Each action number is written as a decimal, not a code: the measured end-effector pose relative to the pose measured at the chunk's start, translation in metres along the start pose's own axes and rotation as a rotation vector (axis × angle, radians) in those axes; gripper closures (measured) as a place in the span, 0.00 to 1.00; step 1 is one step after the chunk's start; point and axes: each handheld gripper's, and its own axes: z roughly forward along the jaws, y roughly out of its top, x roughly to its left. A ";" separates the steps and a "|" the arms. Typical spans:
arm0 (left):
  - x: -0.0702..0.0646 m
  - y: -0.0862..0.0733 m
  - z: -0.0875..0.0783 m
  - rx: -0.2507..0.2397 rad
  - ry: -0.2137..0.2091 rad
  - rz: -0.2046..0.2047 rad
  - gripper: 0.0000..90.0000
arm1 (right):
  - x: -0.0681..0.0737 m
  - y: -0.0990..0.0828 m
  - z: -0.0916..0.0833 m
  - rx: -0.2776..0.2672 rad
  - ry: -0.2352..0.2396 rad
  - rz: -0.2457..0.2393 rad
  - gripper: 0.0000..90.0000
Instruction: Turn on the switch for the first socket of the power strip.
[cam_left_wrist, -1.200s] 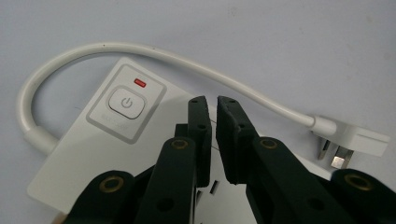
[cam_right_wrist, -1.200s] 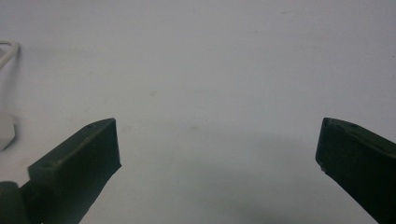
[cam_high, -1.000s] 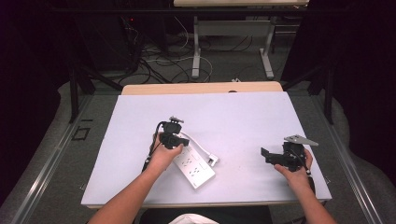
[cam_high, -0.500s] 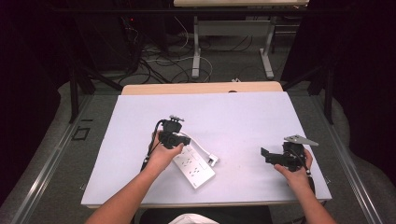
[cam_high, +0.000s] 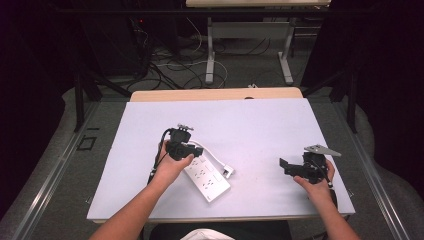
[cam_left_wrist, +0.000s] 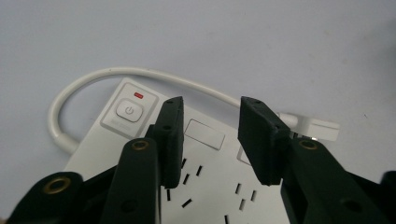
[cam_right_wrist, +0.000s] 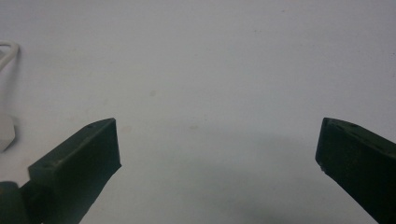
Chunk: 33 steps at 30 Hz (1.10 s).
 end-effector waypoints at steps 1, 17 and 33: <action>0.000 -0.001 -0.001 -0.005 -0.001 -0.008 0.64 | 0.000 0.000 0.000 0.000 0.000 0.000 0.00; 0.015 -0.015 -0.015 -0.069 0.021 0.022 0.39 | 0.001 0.000 0.000 -0.006 -0.009 0.001 0.00; 0.032 -0.024 -0.046 -0.122 0.047 0.045 0.35 | 0.001 0.000 0.000 -0.006 -0.010 0.001 0.00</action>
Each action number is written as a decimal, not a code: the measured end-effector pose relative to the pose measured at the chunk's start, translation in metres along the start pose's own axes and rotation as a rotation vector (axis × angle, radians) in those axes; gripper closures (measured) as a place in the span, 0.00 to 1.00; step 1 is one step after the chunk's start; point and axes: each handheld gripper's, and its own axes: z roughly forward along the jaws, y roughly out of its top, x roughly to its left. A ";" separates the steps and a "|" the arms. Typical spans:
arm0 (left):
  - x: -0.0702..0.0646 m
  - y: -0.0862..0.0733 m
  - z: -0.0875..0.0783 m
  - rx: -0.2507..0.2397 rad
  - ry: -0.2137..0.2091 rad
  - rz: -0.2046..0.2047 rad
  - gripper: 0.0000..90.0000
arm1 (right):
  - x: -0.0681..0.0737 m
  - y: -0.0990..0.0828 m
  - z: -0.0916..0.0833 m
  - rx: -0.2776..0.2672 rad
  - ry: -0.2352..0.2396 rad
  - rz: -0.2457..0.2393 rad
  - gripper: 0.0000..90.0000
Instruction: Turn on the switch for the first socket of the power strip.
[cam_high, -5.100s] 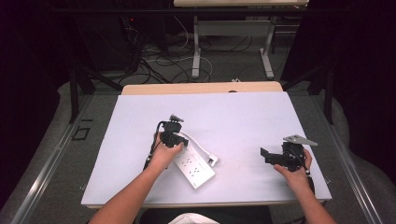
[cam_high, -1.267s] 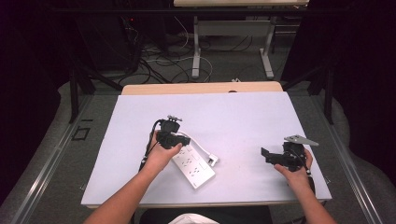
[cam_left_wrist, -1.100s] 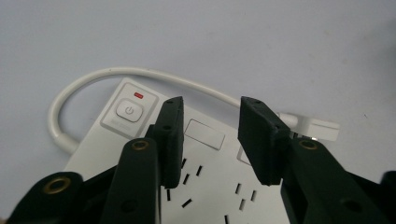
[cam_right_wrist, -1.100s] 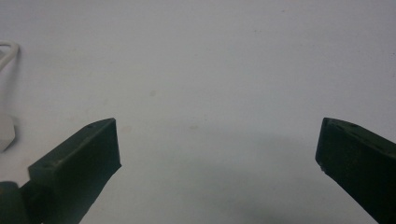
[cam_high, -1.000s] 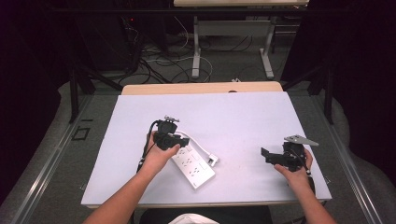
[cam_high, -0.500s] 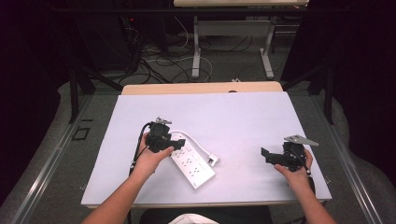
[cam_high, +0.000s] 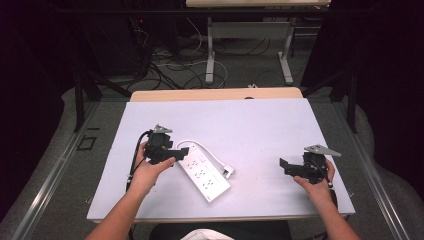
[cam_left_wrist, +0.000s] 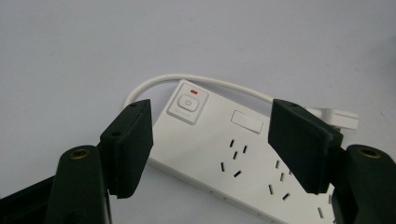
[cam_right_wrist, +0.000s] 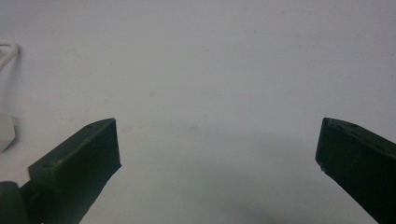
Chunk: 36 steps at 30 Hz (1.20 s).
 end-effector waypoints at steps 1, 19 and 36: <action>0.001 0.000 -0.001 -0.002 0.001 -0.005 0.34 | 0.000 0.000 0.000 0.001 0.000 0.000 0.00; 0.028 -0.010 -0.033 -0.062 -0.013 -0.128 0.19 | 0.000 0.000 0.000 -0.002 -0.001 -0.006 0.00; 0.058 -0.032 -0.050 -0.108 0.039 -0.159 0.00 | 0.000 0.000 0.000 -0.003 -0.003 -0.011 0.00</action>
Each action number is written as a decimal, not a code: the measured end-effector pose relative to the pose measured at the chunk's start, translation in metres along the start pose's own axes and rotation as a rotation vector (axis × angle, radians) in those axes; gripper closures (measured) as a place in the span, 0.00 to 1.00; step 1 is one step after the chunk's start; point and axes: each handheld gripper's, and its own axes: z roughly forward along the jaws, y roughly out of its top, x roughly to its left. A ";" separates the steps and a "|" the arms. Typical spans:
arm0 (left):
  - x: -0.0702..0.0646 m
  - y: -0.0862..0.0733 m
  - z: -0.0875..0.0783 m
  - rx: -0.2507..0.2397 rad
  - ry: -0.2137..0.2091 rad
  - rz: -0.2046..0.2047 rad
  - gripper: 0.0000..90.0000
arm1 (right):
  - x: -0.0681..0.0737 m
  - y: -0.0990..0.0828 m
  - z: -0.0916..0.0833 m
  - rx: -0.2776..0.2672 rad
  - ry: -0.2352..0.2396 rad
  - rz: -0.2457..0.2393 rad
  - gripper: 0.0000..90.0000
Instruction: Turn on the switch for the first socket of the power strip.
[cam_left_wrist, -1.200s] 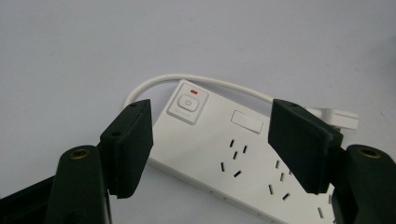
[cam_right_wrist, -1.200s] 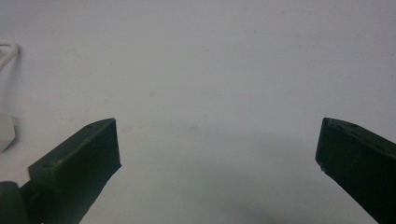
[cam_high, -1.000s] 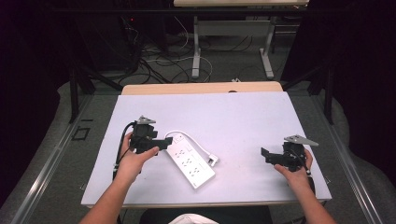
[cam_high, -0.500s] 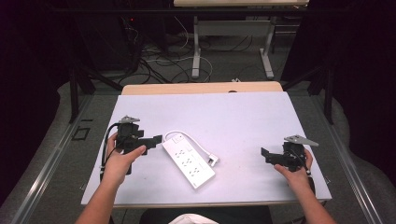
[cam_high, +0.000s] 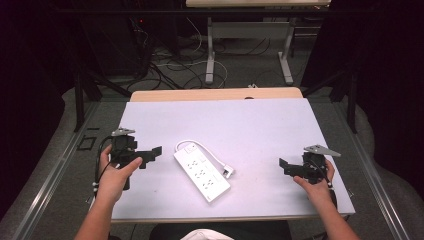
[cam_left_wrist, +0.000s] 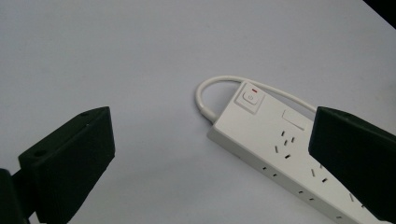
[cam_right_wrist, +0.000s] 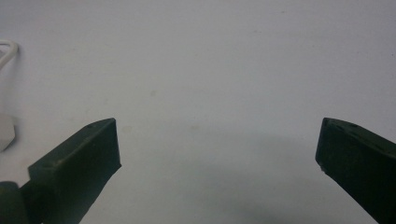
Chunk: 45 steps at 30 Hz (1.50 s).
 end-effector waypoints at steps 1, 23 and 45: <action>0.003 -0.002 0.000 -0.006 -0.006 -0.002 0.00 | 0.000 0.000 0.000 0.002 0.002 0.000 0.00; 0.053 -0.039 -0.001 -0.027 0.065 -0.126 0.01 | -0.001 0.000 0.000 0.010 0.005 -0.002 0.00; 0.084 -0.070 0.018 -0.022 0.166 -0.116 0.01 | -0.001 0.000 0.000 0.011 0.008 0.014 0.00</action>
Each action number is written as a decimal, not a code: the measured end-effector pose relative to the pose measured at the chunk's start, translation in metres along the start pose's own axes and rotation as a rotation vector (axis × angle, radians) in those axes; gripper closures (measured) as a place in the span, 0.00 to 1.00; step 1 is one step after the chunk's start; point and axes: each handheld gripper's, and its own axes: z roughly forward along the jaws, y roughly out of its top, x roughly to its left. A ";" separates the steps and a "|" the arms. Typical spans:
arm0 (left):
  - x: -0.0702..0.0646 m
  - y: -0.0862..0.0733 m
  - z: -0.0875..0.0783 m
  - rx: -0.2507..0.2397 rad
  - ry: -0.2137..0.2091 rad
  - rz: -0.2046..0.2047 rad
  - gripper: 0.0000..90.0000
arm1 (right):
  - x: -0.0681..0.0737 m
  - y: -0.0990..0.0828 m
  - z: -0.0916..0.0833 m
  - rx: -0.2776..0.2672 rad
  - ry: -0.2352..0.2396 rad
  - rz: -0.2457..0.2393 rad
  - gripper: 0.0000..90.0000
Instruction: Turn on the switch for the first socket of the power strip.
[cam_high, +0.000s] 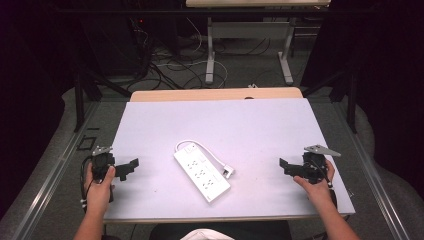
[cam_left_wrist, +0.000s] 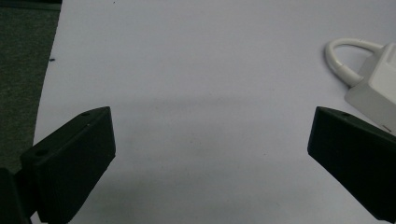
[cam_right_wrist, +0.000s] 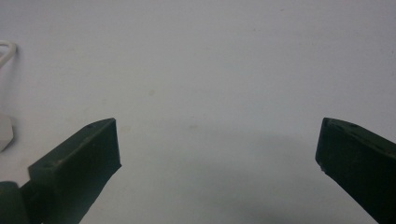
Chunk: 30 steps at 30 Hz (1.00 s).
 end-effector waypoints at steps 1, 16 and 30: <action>0.001 -0.001 0.000 0.006 0.002 0.006 0.01 | 0.000 0.000 0.000 0.000 0.000 -0.001 0.00; 0.018 -0.007 0.011 0.039 0.016 -0.037 0.01 | 0.000 0.000 0.000 -0.009 -0.005 -0.006 0.00; 0.022 -0.009 0.013 0.036 0.026 -0.036 0.02 | 0.000 0.000 0.001 0.001 0.001 -0.022 0.00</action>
